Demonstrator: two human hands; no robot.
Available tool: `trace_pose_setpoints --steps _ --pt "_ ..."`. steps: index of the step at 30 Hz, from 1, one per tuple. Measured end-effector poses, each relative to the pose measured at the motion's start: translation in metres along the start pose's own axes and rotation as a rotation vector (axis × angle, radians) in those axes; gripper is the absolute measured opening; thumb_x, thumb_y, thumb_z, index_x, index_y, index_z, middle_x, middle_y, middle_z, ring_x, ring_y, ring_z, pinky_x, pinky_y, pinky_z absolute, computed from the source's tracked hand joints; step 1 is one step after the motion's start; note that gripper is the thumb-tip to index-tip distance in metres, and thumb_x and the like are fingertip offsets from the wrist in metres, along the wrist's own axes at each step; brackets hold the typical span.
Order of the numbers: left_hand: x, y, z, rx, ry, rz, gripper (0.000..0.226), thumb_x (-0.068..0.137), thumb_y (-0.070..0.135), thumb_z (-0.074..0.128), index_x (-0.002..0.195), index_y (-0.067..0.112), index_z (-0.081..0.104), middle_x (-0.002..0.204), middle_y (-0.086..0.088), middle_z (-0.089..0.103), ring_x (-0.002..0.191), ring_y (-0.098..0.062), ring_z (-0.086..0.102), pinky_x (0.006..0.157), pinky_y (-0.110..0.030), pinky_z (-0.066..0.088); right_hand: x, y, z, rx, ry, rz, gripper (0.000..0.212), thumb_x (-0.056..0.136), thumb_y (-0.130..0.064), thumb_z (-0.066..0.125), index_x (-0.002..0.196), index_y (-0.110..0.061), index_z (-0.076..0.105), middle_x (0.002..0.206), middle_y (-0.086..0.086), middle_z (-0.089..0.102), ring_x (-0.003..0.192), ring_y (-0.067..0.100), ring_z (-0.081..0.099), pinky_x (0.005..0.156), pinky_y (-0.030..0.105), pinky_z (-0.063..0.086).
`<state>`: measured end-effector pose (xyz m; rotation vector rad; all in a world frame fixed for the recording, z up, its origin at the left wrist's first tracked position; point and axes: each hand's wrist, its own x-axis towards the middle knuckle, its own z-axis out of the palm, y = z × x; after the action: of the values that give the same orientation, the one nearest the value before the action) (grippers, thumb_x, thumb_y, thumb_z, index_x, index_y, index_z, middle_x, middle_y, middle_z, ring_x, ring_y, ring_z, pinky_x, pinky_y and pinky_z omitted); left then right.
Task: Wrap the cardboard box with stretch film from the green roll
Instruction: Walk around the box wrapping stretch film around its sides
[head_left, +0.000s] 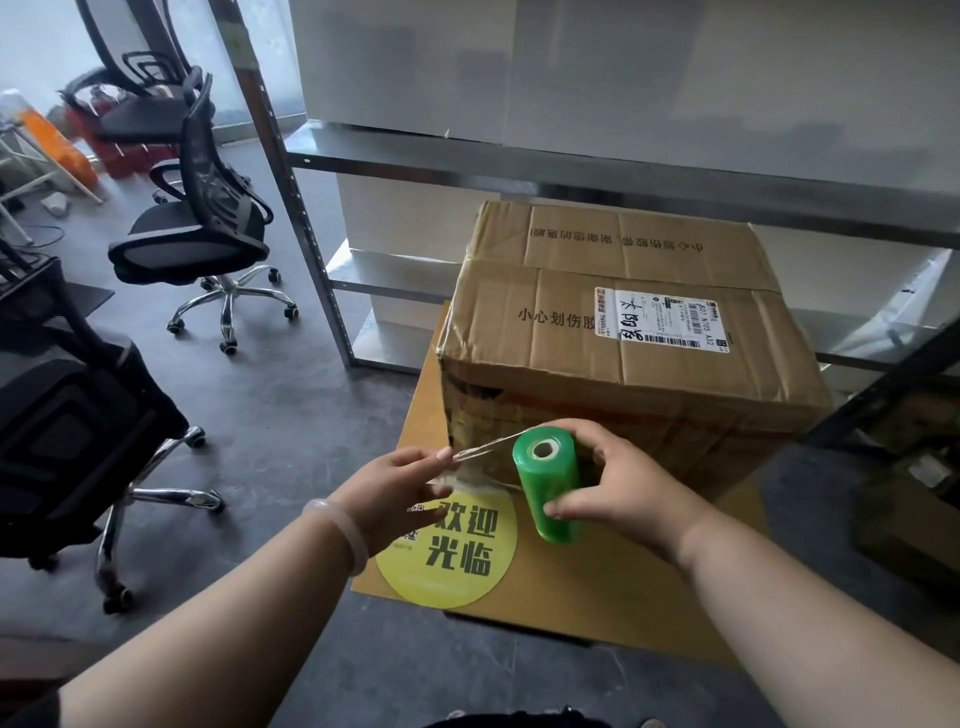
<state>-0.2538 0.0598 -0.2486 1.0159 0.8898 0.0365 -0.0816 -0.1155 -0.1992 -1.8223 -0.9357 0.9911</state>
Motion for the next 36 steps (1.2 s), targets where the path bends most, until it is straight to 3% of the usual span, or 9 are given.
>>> trace_pose_setpoints --steps 3,8,13,19,22,26,28,33,36 --pt "-0.001 0.005 -0.003 -0.028 -0.045 0.013 0.040 0.076 0.036 0.069 0.106 0.009 0.067 0.113 -0.008 0.068 0.101 -0.024 0.064 0.091 -0.042 0.055 0.003 -0.005 -0.003 -0.012 -0.024 0.001 0.066 0.065 0.002 0.081 0.113 -0.035 0.056 0.111 -0.014 0.062 0.110 0.001 0.053 0.091 0.016 0.045" --pt "0.001 0.028 -0.002 0.148 -0.155 0.102 0.055 0.077 0.039 0.073 0.119 0.007 0.059 0.115 -0.012 0.072 0.112 -0.025 0.067 0.097 -0.041 0.052 0.007 -0.009 -0.007 -0.048 -0.082 0.004 0.068 0.064 -0.002 0.082 0.120 -0.031 0.056 0.115 -0.014 0.062 0.111 -0.002 0.053 0.081 0.004 0.043" --pt "-0.007 0.041 0.009 0.401 -0.255 0.156 0.072 0.071 0.027 0.083 0.133 0.027 0.047 0.110 -0.013 0.068 0.096 -0.024 0.070 0.092 -0.040 0.057 0.006 -0.014 -0.008 -0.074 -0.110 0.015 0.071 0.064 -0.012 0.082 0.126 -0.032 0.053 0.119 -0.014 0.059 0.112 -0.003 0.049 0.086 0.013 0.040" --pt "-0.008 0.021 0.040 0.819 -0.117 0.371 0.093 0.059 0.060 0.083 0.138 0.022 0.055 0.118 -0.002 0.070 0.104 -0.013 0.068 0.092 -0.037 0.058 0.008 -0.007 -0.004 0.005 -0.043 0.075 0.071 0.070 -0.010 0.082 0.127 -0.025 0.042 0.119 -0.002 0.059 0.112 0.009 0.055 0.095 0.026 0.046" --pt "-0.007 0.011 0.049 0.777 -0.041 0.480 0.078 0.068 0.050 0.083 0.135 0.019 0.059 0.113 0.004 0.072 0.104 -0.006 0.067 0.094 -0.034 0.057 0.008 0.000 -0.004 0.052 -0.006 0.093 0.067 0.069 -0.015 0.084 0.122 -0.024 0.044 0.115 -0.004 0.059 0.107 0.006 0.057 0.091 0.025 0.050" --pt "-0.011 0.008 0.051 0.831 0.056 0.590 0.057 0.078 0.037 0.079 0.129 0.017 0.065 0.081 0.017 0.064 0.069 0.009 0.058 0.068 -0.009 0.048 0.001 0.006 -0.004 0.120 0.016 0.080 0.069 0.059 -0.032 0.087 0.119 -0.034 0.053 0.122 -0.006 0.061 0.117 0.012 0.056 0.101 0.041 0.047" --pt "-0.013 0.007 0.051 0.852 0.109 0.642 0.053 0.079 0.032 0.079 0.129 0.018 0.065 0.085 0.016 0.064 0.074 0.007 0.058 0.069 -0.005 0.045 -0.003 0.008 0.001 0.038 0.071 0.062 0.068 0.067 -0.026 0.083 0.127 -0.032 0.051 0.127 -0.005 0.058 0.122 0.014 0.051 0.106 0.037 0.041" --pt "-0.014 -0.003 0.055 0.879 0.272 0.720 0.054 0.076 0.031 0.082 0.128 0.027 0.066 0.097 0.001 0.067 0.092 -0.015 0.062 0.085 -0.031 0.051 -0.003 0.015 0.016 0.187 0.065 0.157 0.060 0.068 -0.029 0.069 0.124 -0.046 0.054 0.128 -0.002 0.059 0.117 0.026 0.058 0.099 0.049 0.048" --pt "-0.014 -0.011 0.052 0.876 0.258 0.791 0.055 0.076 0.026 0.083 0.127 0.033 0.065 0.091 0.011 0.061 0.086 -0.015 0.064 0.083 -0.034 0.056 -0.004 0.011 0.011 0.563 0.052 0.259 0.047 0.087 -0.006 0.035 0.118 -0.028 0.063 0.117 0.015 0.066 0.106 0.035 0.064 0.089 0.047 0.054"
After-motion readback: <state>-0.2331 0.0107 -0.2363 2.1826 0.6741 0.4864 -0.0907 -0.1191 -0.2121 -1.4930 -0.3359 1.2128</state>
